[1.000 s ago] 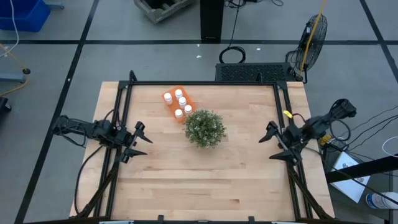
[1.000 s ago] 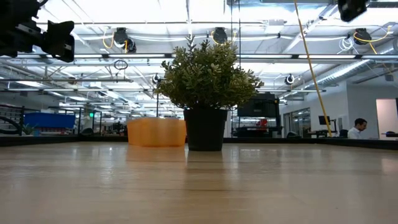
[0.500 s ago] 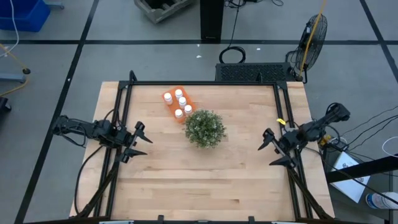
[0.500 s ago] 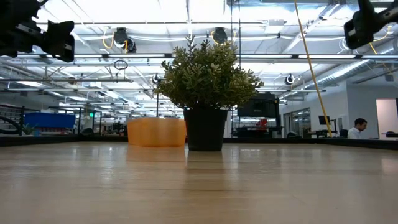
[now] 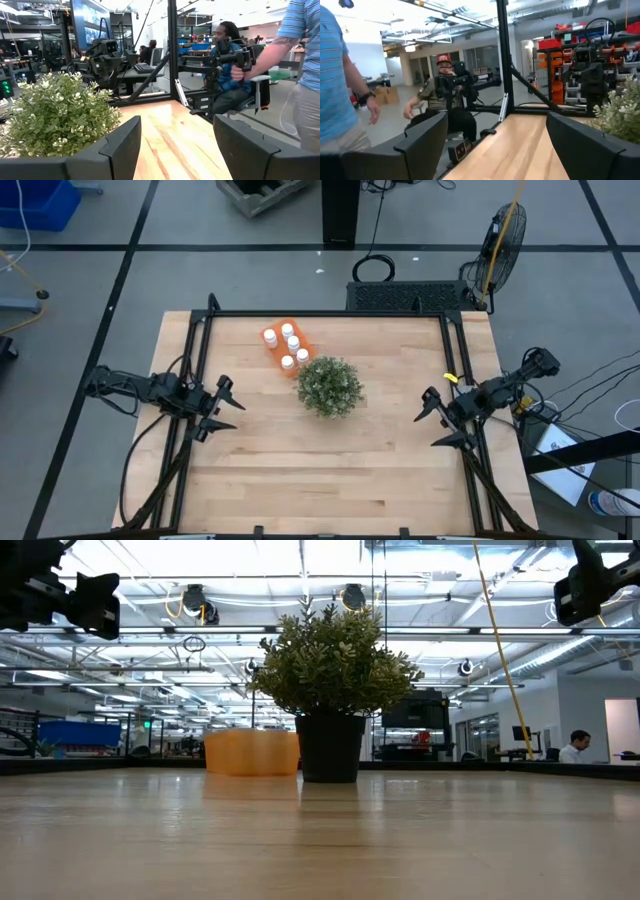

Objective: Pick and place pill bottles into a basket
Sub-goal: Return to Home Position

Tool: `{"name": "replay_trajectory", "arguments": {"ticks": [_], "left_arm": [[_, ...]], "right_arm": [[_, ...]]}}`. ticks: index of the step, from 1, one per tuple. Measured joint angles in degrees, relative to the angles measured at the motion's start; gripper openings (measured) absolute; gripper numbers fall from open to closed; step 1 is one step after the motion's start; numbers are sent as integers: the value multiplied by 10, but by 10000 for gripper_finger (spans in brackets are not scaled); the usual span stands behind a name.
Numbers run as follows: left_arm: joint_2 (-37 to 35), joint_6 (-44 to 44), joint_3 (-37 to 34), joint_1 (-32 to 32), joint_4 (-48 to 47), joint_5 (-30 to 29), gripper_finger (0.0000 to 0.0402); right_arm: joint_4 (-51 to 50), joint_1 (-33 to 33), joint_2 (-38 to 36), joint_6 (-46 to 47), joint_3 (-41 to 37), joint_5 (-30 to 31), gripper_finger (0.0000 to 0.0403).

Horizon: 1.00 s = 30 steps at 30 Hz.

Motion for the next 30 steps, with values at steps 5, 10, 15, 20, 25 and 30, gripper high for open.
{"name": "replay_trajectory", "arguments": {"ticks": [5, 10, 15, 20, 25, 30], "left_arm": [[0, 0, 0, 0, 0, 0, 253], [0, 0, 0, 0, 0, 0, 253], [0, 0, 0, 0, 0, 0, 253], [0, 0, 0, 0, 0, 0, 253], [0, 0, 0, 0, 0, 0, 253], [0, 0, 0, 0, 0, 0, 253]], "right_arm": [[-5, 0, 2, 18, -1, -2, 329], [-5, 0, 2, 19, -1, -1, 329], [-5, 0, 1, 19, -1, -1, 329], [0, 0, -11, 19, -2, 0, 329], [3, 5, -11, 19, -2, -1, 329], [4, 15, -11, 19, -2, -2, 329]]}}
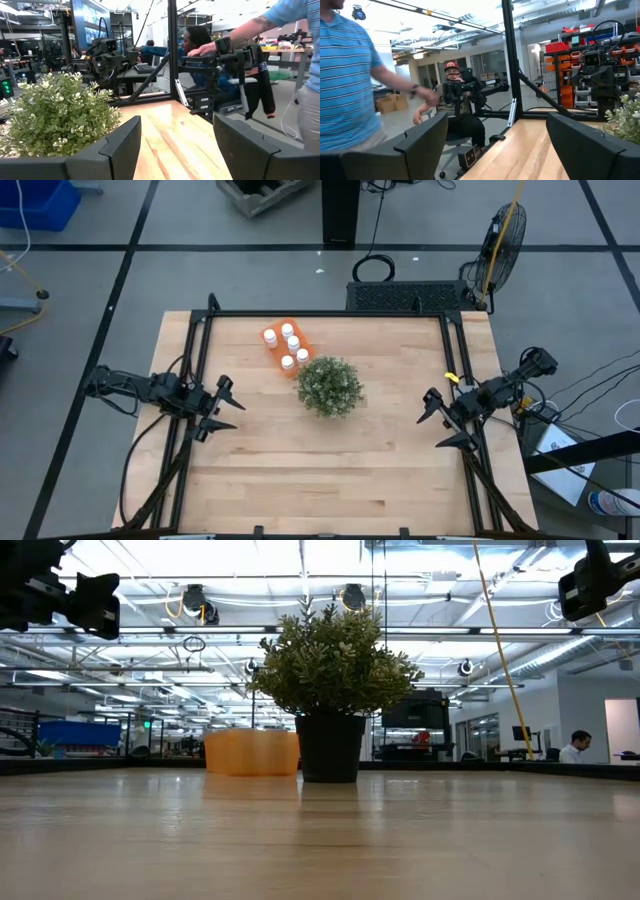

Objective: Pick and place pill bottles into a basket
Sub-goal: Return to Home Position

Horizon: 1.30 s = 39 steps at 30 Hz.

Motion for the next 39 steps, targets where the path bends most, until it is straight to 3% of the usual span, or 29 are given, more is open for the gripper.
{"name": "replay_trajectory", "arguments": {"ticks": [39], "left_arm": [[-1, 0, 0, -16, 0, 0, 253]], "right_arm": [[0, 0, 7, 0, 0, 0, 329]]}}
